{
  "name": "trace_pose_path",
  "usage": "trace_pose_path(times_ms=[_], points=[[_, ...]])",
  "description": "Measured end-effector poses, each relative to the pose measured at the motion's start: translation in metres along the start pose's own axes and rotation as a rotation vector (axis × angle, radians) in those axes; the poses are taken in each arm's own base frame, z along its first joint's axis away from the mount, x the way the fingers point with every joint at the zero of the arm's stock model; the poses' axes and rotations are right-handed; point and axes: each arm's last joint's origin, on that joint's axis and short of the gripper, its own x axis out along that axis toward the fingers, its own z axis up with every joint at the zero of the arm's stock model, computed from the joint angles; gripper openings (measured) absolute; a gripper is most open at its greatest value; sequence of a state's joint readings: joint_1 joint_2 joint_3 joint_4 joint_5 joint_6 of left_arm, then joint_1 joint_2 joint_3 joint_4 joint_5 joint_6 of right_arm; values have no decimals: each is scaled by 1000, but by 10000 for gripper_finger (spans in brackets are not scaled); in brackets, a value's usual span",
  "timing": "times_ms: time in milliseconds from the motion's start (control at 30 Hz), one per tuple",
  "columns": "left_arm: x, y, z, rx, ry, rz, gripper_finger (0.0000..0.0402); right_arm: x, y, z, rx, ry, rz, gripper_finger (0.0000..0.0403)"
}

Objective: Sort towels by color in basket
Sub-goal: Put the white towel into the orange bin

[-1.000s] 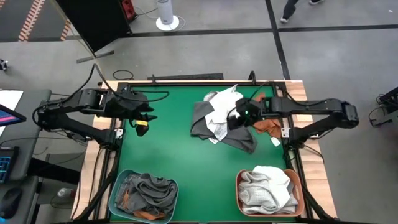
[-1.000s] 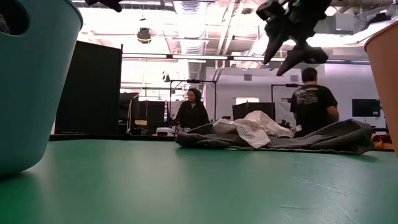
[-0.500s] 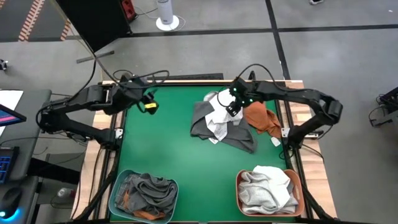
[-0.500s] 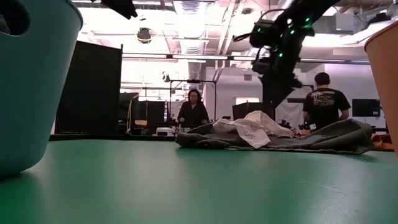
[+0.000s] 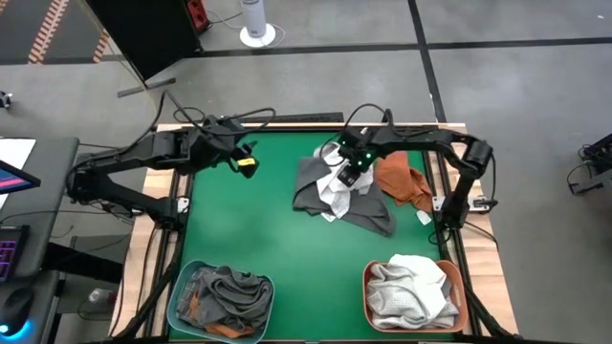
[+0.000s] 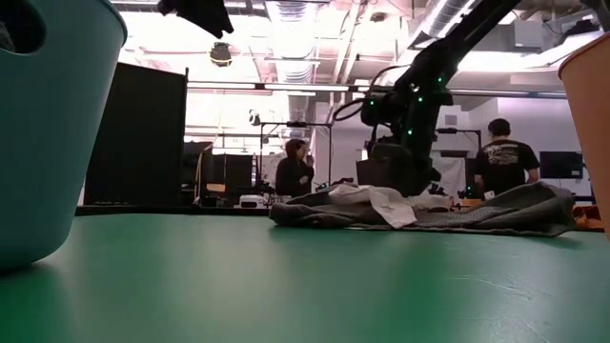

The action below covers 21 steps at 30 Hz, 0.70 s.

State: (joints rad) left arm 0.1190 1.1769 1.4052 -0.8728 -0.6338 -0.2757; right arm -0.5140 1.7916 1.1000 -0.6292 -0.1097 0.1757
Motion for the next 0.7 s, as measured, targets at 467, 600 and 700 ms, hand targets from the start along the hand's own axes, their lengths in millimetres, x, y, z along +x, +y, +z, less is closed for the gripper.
trace_pose_path(times_ms=[467,600,700], points=[[-45,11,-25,205,100,-162,151,-142,59,-7,146,-363,113,19],[-50,14,-23,264,60,-179,151,-203,81,-31,100,-502,290,24],[-52,16,-23,276,56,-205,151,-243,98,-57,4,-549,511,24]])
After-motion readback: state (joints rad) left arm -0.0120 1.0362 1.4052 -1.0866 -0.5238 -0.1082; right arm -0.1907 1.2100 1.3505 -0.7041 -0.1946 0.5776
